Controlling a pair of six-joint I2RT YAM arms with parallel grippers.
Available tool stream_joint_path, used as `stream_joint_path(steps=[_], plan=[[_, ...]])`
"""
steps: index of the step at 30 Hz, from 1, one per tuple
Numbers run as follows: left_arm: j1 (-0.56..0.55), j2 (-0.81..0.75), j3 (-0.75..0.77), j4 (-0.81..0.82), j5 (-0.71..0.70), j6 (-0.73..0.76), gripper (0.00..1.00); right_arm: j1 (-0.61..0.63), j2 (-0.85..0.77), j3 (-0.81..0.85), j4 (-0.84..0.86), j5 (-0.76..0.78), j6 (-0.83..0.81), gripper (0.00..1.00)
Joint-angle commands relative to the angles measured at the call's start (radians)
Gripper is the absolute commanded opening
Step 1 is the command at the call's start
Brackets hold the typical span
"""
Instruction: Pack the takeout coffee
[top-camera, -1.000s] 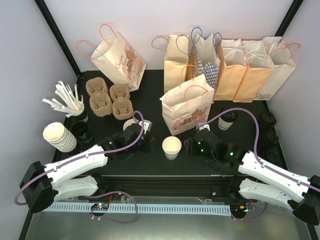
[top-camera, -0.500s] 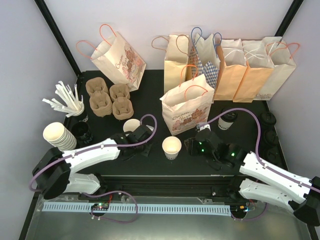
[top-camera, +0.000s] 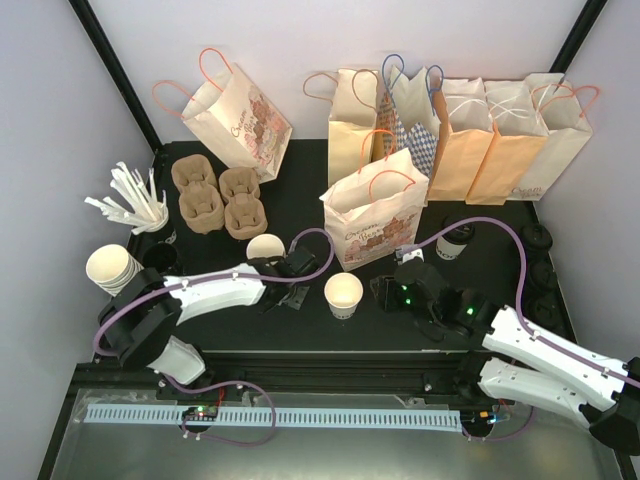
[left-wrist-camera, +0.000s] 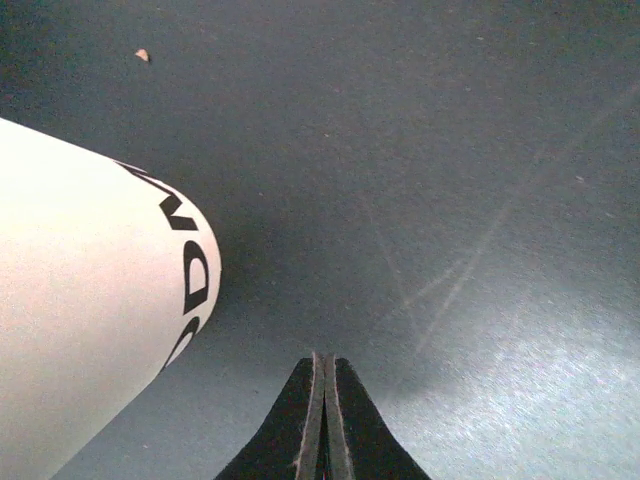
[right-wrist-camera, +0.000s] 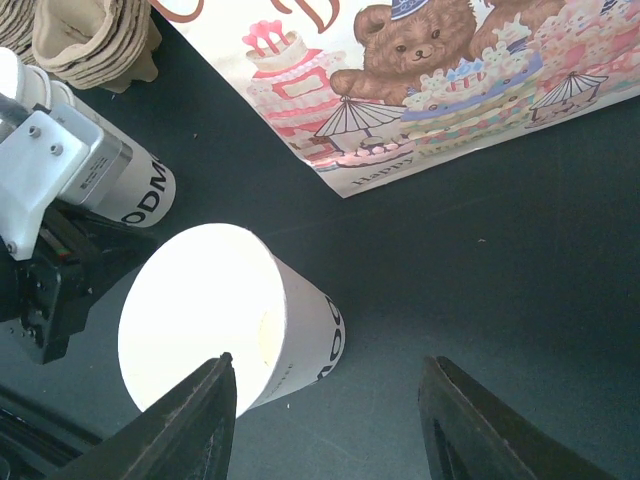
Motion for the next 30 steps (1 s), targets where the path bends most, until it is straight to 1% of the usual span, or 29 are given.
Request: stream_joint_path(steps=[1,5,11,16,22,30], plan=[[-0.002,0.049,0.062,-0.058,-0.090,0.011,0.02,-0.005,-0.011,-0.005,-0.010,0.024,-0.002,0.53],[-0.003,0.087,0.072,-0.059,-0.120,-0.004,0.02,-0.006,-0.012,-0.006,-0.009,0.025,-0.002,0.53],[0.001,0.163,0.099,-0.088,-0.217,-0.045,0.02,-0.005,-0.021,-0.003,-0.019,0.031,-0.005,0.53],[0.023,0.199,0.108,-0.087,-0.243,-0.054,0.02,-0.005,-0.025,-0.002,-0.029,0.036,-0.009,0.53],[0.063,0.233,0.112,-0.075,-0.256,-0.057,0.02,-0.005,-0.017,-0.006,-0.028,0.028,-0.006,0.54],[0.121,0.259,0.124,-0.058,-0.227,-0.053,0.02,-0.005,0.036,-0.016,0.010,-0.042,-0.008,0.54]])
